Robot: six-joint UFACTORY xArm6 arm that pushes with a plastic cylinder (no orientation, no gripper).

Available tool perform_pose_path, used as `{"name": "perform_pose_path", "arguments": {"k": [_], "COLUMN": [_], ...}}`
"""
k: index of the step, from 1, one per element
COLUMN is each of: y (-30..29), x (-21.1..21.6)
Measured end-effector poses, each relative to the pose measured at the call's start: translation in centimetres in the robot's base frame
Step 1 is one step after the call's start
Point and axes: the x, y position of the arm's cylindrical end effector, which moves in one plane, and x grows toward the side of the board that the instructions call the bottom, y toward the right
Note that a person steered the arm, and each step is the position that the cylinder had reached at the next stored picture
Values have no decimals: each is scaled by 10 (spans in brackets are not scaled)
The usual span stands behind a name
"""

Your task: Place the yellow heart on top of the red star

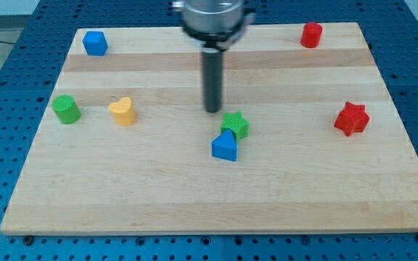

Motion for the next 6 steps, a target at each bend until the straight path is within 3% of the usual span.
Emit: {"name": "perform_pose_path", "arguments": {"k": [1, 2, 4, 5, 6], "y": [-80, -158, -76, -138, -150], "x": [68, 79, -21, -24, -48]}}
